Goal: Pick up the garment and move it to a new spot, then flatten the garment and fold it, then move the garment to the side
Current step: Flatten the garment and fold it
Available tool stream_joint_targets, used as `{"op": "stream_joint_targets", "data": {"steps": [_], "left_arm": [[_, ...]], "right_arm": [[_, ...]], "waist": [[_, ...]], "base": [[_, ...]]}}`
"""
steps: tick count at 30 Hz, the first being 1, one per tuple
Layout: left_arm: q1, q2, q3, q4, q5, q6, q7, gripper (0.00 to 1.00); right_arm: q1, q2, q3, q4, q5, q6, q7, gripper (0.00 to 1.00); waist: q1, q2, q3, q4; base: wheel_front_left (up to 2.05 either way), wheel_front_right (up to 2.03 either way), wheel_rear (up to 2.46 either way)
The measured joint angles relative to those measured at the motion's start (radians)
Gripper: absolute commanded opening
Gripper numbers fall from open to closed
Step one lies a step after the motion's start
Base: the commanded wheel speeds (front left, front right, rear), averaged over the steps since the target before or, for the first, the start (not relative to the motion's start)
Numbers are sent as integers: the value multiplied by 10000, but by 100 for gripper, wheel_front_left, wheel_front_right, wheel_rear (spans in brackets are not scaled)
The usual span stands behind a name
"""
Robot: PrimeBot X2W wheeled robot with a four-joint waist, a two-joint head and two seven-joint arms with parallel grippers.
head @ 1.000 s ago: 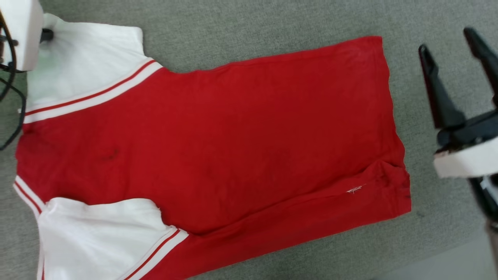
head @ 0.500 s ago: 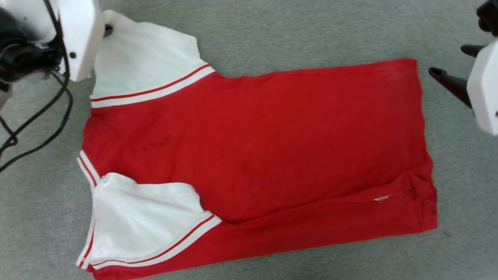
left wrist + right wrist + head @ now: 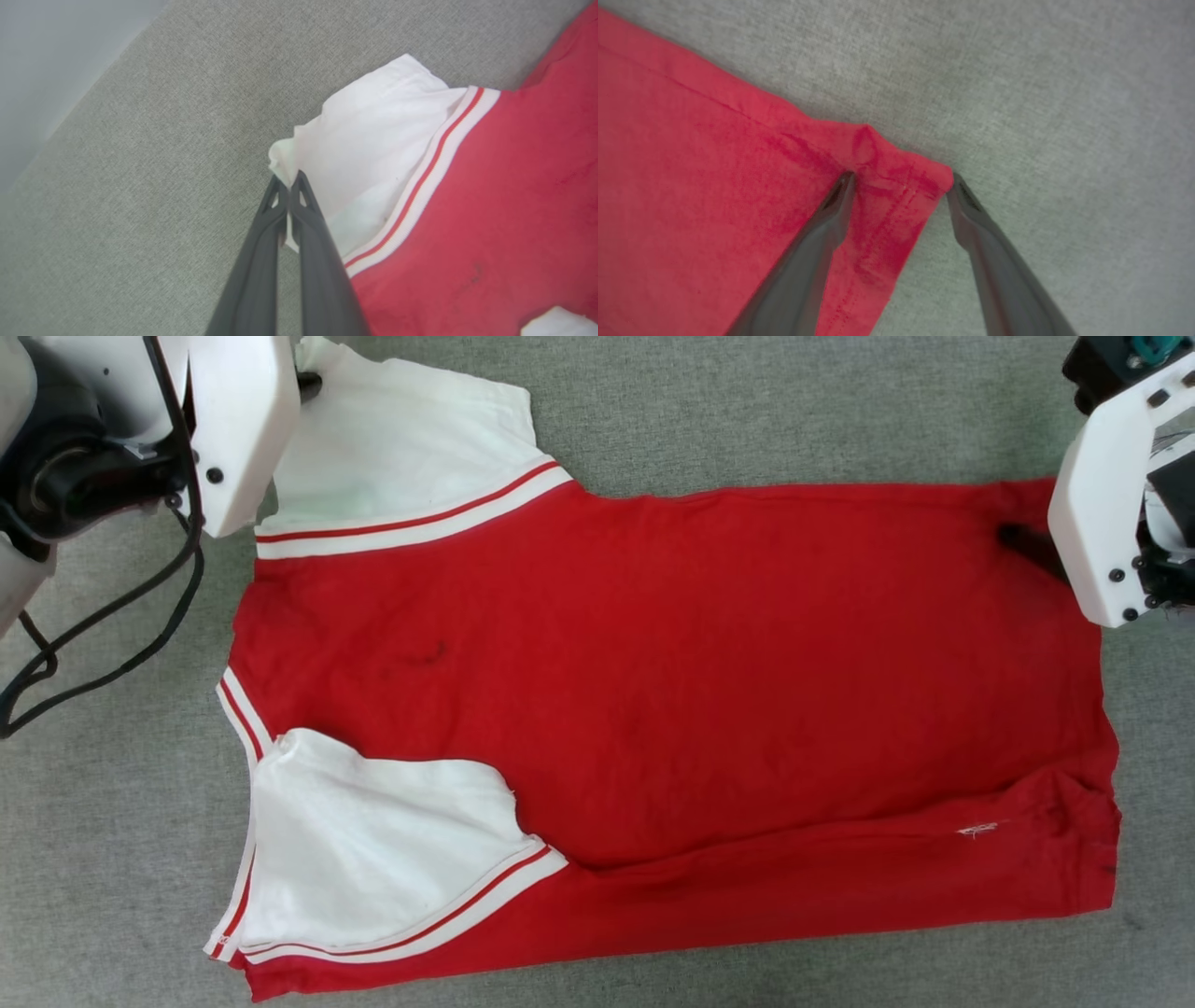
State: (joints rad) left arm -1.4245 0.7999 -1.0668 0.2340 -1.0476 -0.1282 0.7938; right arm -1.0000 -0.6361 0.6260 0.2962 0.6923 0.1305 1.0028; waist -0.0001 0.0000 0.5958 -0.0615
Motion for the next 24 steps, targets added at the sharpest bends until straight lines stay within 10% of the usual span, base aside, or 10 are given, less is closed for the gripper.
{"op": "stream_joint_targets", "data": {"steps": [4, 6, 24], "left_arm": [[-1, 132, -232, 19, -113, -8, -234, 0], [8, 209, -336, 56, -186, -8, -376, 0], [2041, 1371, -1411, -1319, -675, -6, -2305, 0]], "right_arm": [[-81, -23, 368, 313, 378, -23, -403, 100], [-120, -56, 581, 456, 477, -25, -754, 0], [1505, -1369, 1331, -215, 1726, 6, -4477, 0]], "waist": [[0, 0, -23, -4], [0, 0, -122, -23], [1, 0, -2752, 266]], "base": [[0, 0, 0], [0, 0, 0], [0, 0, 0]]}}
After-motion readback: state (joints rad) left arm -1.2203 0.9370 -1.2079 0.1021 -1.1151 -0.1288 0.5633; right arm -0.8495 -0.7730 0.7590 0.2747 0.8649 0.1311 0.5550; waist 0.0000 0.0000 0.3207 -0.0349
